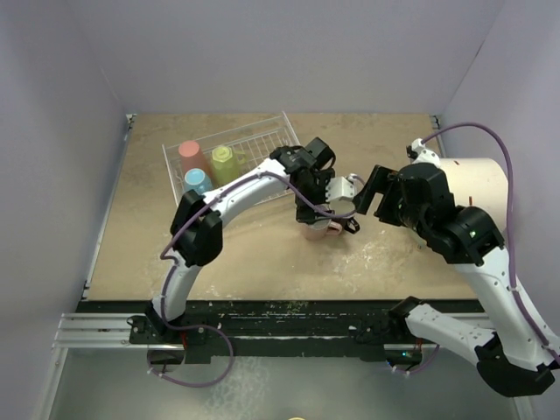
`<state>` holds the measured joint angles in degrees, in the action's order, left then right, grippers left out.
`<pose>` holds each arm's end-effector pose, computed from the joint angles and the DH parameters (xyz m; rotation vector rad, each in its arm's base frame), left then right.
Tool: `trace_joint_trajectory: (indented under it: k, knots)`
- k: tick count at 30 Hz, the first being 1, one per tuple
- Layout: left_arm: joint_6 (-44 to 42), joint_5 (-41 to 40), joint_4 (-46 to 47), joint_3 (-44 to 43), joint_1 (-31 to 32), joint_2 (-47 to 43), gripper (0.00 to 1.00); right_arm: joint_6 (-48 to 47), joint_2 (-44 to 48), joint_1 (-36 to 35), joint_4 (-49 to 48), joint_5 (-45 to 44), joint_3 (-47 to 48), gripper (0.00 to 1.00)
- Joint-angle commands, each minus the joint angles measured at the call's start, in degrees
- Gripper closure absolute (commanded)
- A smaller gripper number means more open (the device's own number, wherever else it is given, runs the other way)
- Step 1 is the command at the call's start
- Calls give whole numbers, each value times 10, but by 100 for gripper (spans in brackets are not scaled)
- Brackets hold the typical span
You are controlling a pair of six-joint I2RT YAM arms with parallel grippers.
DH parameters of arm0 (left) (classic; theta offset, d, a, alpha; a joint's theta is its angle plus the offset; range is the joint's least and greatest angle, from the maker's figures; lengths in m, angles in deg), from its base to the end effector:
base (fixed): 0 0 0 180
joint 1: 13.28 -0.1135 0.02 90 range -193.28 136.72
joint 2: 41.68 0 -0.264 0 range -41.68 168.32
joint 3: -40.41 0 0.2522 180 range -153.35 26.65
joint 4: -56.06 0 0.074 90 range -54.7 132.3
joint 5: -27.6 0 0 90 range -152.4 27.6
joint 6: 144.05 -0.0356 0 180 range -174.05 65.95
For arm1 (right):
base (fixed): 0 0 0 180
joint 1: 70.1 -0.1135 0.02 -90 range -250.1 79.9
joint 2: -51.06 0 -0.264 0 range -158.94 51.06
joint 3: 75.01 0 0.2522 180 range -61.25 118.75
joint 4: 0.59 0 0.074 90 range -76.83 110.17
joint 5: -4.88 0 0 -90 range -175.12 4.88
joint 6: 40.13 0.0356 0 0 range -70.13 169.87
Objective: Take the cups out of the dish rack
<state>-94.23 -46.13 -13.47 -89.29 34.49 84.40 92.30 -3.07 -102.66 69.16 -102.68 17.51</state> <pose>0.3094 -0.3557 0.2440 1.9417 1.8933 -0.4249 0.1366 0.0745 0.4279 0.3650 2.0927 0.4641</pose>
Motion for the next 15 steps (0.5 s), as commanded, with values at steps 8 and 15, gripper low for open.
trace_joint_trajectory:
  k: [8,15]
  knots:
    - [22,-52,-119,-94,-30,-151,1,-33,-65,2,-77,-2,24,9]
    - [40,-52,-108,18,-187,-290,0,-84,-168,-4,-195,38,47,0]
